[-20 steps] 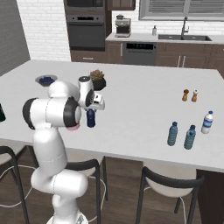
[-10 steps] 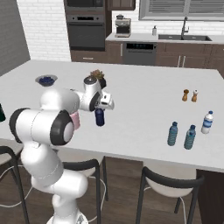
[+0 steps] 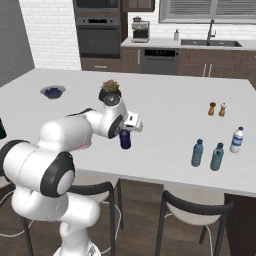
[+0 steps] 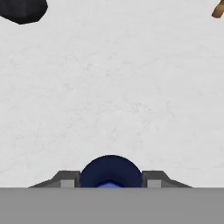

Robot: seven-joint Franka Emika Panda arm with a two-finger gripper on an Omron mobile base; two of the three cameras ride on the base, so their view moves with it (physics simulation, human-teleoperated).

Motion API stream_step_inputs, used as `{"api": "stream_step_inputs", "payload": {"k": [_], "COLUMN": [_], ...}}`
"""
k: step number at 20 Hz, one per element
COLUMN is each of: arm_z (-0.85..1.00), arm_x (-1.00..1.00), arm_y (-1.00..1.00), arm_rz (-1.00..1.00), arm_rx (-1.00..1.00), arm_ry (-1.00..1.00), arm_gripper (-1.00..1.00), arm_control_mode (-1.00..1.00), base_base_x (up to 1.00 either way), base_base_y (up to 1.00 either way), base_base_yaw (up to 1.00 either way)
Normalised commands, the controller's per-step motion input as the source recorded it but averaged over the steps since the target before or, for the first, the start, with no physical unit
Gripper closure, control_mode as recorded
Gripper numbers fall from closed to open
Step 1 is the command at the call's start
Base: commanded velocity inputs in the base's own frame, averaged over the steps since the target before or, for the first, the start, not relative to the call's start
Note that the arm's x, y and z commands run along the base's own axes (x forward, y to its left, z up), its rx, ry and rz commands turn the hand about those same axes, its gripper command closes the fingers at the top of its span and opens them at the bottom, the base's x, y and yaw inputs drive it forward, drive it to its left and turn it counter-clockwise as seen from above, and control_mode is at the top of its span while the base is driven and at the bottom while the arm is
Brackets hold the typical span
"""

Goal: Move the plastic bottles in the middle to the plastics group, and the glass bottles in the middle to the glass group.

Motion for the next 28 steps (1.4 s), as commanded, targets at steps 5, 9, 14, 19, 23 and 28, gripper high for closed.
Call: {"api": "stream_step_inputs", "payload": {"k": [5,9,14,19,23,28], "arm_z": [0.31,0.18,0.01,0.0,-0.01,-0.09], "arm_x": [-0.35,-0.2,-0.18,-0.2,-0.26,-0.18], "arm_y": [-0.69,-0.8,-0.83,-0.85,-0.84,-0.77], "arm_rz": [-0.11,-0.1,-0.11,-0.08,-0.04,-0.02], "arm_rx": [0.0,0.0,-0.02,-0.02,-0.03,-0.05], "arm_ry": [0.0,0.0,0.0,0.02,0.0,0.01], "arm_gripper": [1.0,1.0,1.0,1.0,1.0,1.0], "arm_control_mode": [-1.0,-1.0,-1.0,-1.0,-1.0,-1.0], "base_base_x": [0.0,0.0,0.0,0.0,0.0,0.0], "base_base_y": [0.0,0.0,0.0,0.0,0.0,0.0], "base_base_yaw": [0.0,0.0,0.0,0.0,0.0,0.0]}}
